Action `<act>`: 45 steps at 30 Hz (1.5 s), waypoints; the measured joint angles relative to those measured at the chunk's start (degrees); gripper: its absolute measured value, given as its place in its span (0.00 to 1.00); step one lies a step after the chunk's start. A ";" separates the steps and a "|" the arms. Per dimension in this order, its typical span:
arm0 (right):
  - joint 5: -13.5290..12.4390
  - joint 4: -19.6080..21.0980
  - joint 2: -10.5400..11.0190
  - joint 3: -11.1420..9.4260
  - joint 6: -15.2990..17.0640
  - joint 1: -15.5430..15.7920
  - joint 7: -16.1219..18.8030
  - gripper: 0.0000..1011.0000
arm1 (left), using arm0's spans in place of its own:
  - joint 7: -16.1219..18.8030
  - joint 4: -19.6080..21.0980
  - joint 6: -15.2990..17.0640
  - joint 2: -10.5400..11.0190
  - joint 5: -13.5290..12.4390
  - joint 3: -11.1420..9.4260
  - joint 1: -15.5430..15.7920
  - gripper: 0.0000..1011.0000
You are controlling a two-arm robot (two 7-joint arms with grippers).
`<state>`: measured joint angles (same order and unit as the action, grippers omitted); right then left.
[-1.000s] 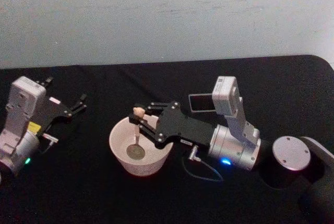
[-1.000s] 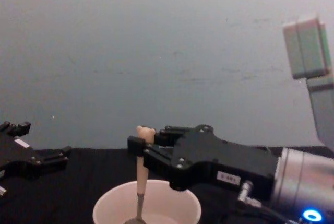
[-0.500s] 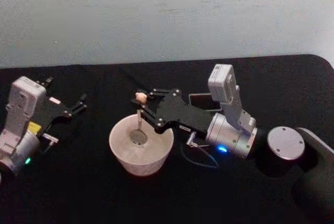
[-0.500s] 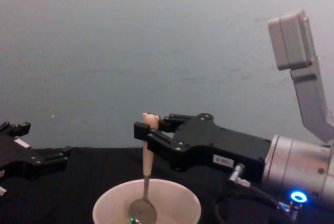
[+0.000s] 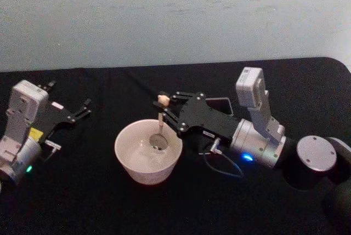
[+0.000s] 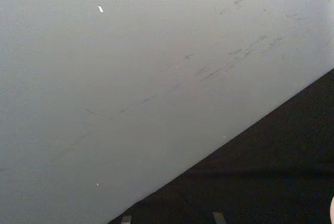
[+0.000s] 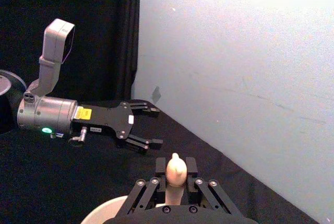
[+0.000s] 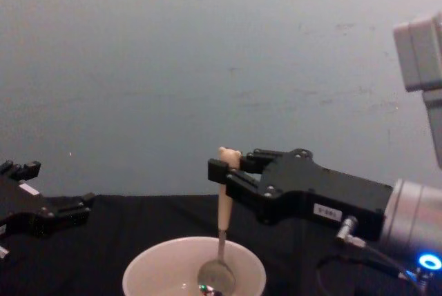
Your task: Pick up the stirring spoon with one hand, stir inside the cup, then place it back in its original position.
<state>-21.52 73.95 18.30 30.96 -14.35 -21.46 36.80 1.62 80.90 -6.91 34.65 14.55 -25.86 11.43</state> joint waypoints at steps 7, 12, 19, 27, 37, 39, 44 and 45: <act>-0.86 2.41 1.46 -0.53 0.80 2.09 0.17 0.21 | 0.00 0.00 0.00 0.00 0.00 0.00 0.00 0.99; -1.28 3.89 2.08 -0.27 1.40 3.23 0.71 0.21 | 0.00 0.00 0.00 0.00 0.00 0.00 0.00 0.99; -2.06 5.78 2.50 0.84 2.03 4.29 1.88 0.21 | 0.00 0.00 0.00 0.00 0.00 0.00 0.00 0.99; -2.18 5.05 1.22 2.42 2.12 3.18 2.51 0.21 | 0.00 0.00 0.00 0.00 0.00 0.00 0.00 0.99; -1.11 0.49 -1.64 2.99 0.78 -0.32 1.64 0.21 | 0.00 0.00 0.00 0.00 0.00 0.00 0.00 0.99; -0.94 -0.13 -1.89 2.90 0.61 -0.73 1.46 0.21 | 0.00 0.00 0.00 0.00 0.00 0.00 0.00 0.99; -0.48 -1.79 -2.29 2.31 0.10 -1.70 0.90 0.21 | 0.00 0.00 0.00 0.00 0.00 0.00 0.00 0.99; -0.38 -2.02 -2.28 2.13 0.03 -1.75 0.73 0.21 | 0.00 0.00 0.00 0.00 0.00 0.00 0.00 0.99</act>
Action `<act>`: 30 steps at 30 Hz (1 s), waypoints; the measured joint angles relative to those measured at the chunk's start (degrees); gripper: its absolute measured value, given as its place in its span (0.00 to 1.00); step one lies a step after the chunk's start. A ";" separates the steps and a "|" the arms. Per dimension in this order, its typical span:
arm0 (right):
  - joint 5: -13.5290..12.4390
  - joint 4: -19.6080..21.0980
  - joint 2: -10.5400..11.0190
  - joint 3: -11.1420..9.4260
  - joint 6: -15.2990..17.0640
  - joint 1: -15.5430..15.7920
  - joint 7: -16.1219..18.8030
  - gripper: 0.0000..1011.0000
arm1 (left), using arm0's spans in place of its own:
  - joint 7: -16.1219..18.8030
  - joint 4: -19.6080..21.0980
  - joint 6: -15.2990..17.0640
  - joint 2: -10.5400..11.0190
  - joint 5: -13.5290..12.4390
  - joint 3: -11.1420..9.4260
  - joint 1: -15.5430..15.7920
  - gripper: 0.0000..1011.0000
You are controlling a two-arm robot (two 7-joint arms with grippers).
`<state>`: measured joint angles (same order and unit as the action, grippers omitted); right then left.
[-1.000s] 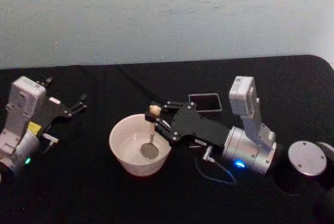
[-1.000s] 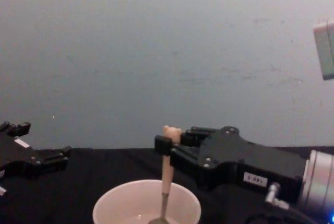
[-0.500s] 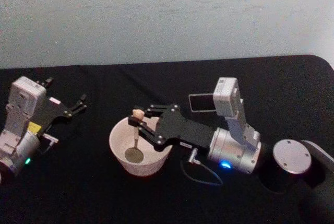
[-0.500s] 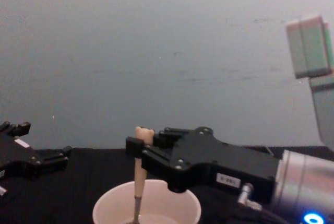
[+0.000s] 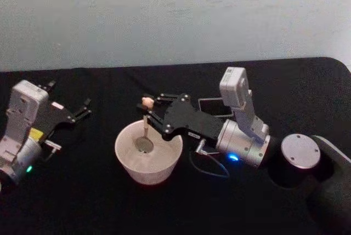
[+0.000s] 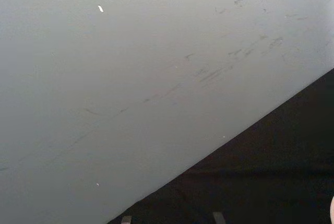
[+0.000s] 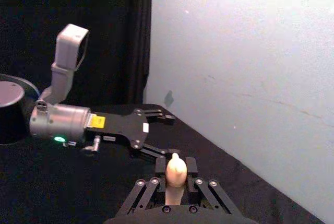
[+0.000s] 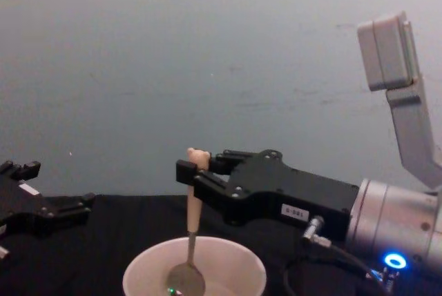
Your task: Pick up the stirring spoon with one hand, stir inside the cup, then place it back in its original position.
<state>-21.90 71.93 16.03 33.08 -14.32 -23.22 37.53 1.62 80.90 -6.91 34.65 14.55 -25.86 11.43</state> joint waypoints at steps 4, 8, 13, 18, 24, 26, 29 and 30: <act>0.14 -0.15 0.16 -0.31 -0.08 0.00 -0.13 0.21 | 0.00 0.00 0.00 0.00 0.00 0.00 0.00 0.99; 0.31 -0.12 0.51 -0.72 -0.10 0.17 -0.28 0.21 | 0.00 0.00 0.00 0.00 0.00 0.00 0.00 0.99; 0.19 0.55 0.73 -1.20 -0.11 0.49 -0.33 0.21 | 0.00 0.00 0.00 0.00 0.00 0.00 0.00 0.99; -0.47 2.41 1.51 -1.97 -0.20 1.17 -0.19 0.21 | 0.00 0.00 0.00 0.00 0.00 0.00 0.00 0.99; -2.30 6.31 3.65 -3.37 0.27 2.30 0.47 0.21 | 0.00 0.00 0.00 0.00 0.00 0.00 0.00 0.99; -2.95 8.59 4.90 -4.19 0.73 2.82 0.42 0.21 | 0.00 0.00 0.00 0.00 0.00 0.00 0.00 0.99; -3.33 10.15 5.76 -4.78 0.92 3.16 0.28 0.21 | 0.00 0.00 0.00 0.00 0.00 0.00 0.00 0.99; -3.45 10.73 6.07 -5.01 0.98 3.31 0.17 0.21 | 0.00 0.00 0.00 0.00 0.00 0.00 0.00 0.99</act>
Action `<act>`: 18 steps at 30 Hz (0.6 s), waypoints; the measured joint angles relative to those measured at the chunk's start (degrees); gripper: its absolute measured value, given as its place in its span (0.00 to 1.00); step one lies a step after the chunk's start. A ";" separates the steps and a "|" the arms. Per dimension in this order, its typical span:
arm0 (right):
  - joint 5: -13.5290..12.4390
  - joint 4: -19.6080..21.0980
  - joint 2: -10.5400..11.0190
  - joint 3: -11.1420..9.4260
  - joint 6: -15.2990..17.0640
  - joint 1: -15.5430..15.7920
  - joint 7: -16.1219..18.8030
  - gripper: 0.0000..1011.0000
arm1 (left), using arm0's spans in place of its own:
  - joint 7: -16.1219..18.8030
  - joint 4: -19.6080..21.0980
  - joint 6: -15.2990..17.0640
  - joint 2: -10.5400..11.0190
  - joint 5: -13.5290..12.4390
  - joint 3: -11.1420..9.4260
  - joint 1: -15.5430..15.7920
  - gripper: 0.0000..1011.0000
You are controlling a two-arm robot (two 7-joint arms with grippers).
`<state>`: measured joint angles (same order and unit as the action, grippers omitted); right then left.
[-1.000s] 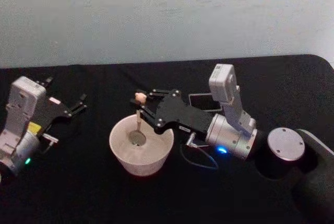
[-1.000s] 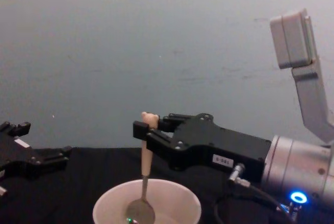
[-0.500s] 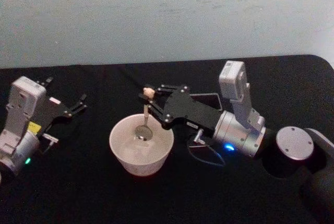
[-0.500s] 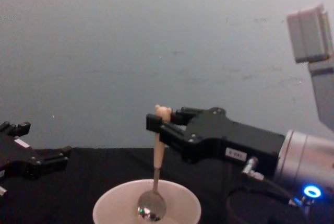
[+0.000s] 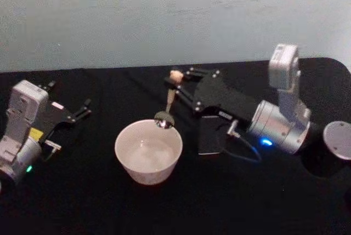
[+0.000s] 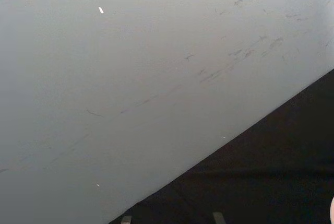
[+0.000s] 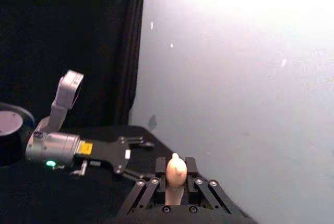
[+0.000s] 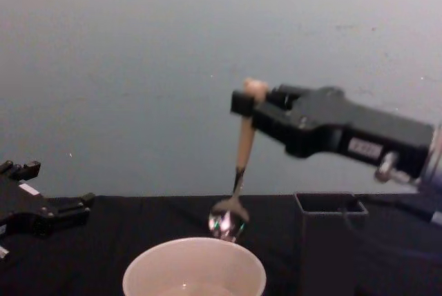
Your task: Pick up the stirring spoon with one hand, stir inside the cup, then place it back in its original position.
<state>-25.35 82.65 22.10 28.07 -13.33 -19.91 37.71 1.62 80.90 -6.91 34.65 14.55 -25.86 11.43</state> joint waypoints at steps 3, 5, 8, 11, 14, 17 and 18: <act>-0.47 2.62 1.41 -1.13 0.08 0.60 -0.56 0.21 | 0.00 0.00 0.00 0.00 0.00 0.00 0.00 0.99; -0.66 3.59 1.99 -1.65 -0.01 0.84 -0.72 0.21 | 0.00 0.00 0.00 0.00 0.00 0.00 0.00 0.99; -1.23 5.28 3.00 -2.66 -0.14 1.25 -0.93 0.21 | 0.00 0.00 0.00 0.00 0.00 0.00 0.00 0.99; -1.76 6.90 4.06 -3.81 -0.35 1.70 -1.20 0.21 | 0.00 0.00 0.00 0.00 0.00 0.00 0.00 0.99; -2.23 8.15 5.07 -4.76 -0.46 2.26 -1.33 0.21 | 0.00 0.00 0.00 0.00 0.00 0.00 0.00 0.99; -2.59 9.13 6.17 -5.69 -0.48 3.03 -1.51 0.21 | 0.00 0.00 0.00 0.00 0.00 0.00 0.00 0.99; -2.64 9.32 6.44 -5.90 -0.48 3.26 -1.55 0.21 | 0.00 0.00 0.00 0.00 0.00 0.00 0.00 0.99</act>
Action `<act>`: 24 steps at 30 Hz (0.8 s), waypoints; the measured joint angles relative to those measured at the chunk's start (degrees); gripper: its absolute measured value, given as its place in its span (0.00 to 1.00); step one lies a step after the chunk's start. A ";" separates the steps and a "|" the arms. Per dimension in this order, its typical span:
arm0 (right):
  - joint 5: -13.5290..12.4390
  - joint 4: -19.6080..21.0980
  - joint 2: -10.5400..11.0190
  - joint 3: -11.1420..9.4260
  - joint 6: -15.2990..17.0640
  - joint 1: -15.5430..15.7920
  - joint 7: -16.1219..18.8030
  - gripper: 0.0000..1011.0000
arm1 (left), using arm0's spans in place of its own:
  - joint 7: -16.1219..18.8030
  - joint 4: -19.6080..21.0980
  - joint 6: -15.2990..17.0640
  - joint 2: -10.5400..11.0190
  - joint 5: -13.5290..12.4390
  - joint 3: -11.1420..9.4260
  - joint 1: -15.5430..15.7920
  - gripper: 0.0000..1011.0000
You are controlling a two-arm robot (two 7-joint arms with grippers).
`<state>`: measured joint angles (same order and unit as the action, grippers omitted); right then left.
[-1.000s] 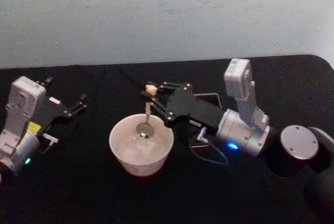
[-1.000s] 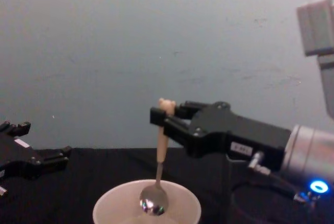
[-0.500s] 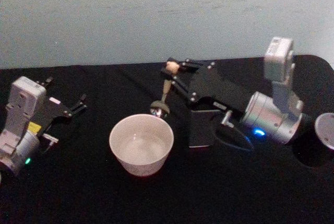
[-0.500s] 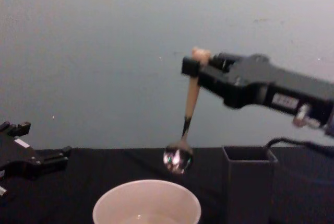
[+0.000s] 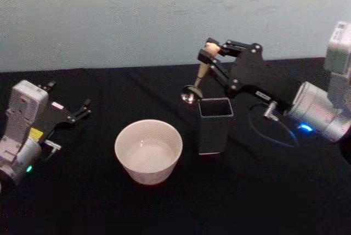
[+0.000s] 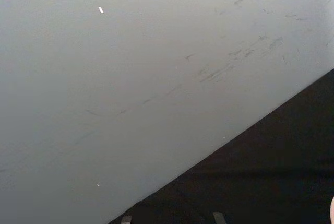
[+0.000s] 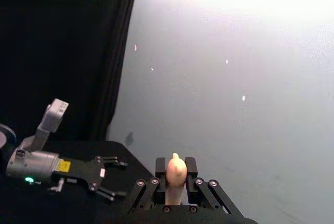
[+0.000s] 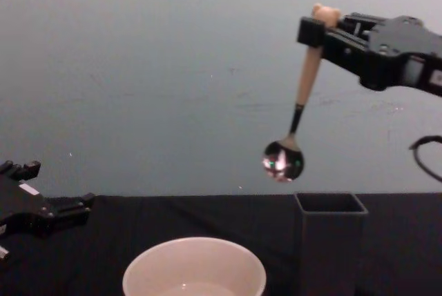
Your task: Pick up the stirring spoon with one hand, stir inside the cup, then place it back in its original position.
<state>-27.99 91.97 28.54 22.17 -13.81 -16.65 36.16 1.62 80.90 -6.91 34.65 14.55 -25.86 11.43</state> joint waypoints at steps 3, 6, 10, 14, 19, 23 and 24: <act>-0.25 0.70 1.00 -0.85 0.03 0.91 -0.18 0.21 | 0.00 0.00 0.00 0.00 0.00 0.00 0.00 0.99; -0.41 1.08 1.66 -1.55 0.03 1.59 -0.46 0.21 | 0.00 0.00 0.00 0.00 0.00 0.00 0.00 0.99; -0.64 1.60 2.62 -2.85 0.02 2.81 -0.90 0.21 | 0.00 0.00 0.00 0.00 0.00 0.00 0.00 0.99; -0.72 1.81 3.36 -3.78 0.15 3.83 -1.15 0.21 | 0.00 0.00 0.00 0.00 0.00 0.00 0.00 0.99; -0.70 1.70 3.69 -4.27 0.38 4.35 -1.23 0.21 | 0.00 0.00 0.00 0.00 0.00 0.00 0.00 0.99; -0.65 1.42 3.69 -4.39 0.52 4.51 -1.20 0.21 | 0.00 0.00 0.00 0.00 0.00 0.00 0.00 0.99; -0.63 1.35 3.67 -4.39 0.53 4.52 -1.15 0.21 | 0.00 0.00 0.00 0.00 0.00 0.00 0.00 0.99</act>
<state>-28.62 93.32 32.21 17.78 -13.28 -12.13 35.01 1.62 80.90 -6.91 34.65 14.55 -25.86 11.43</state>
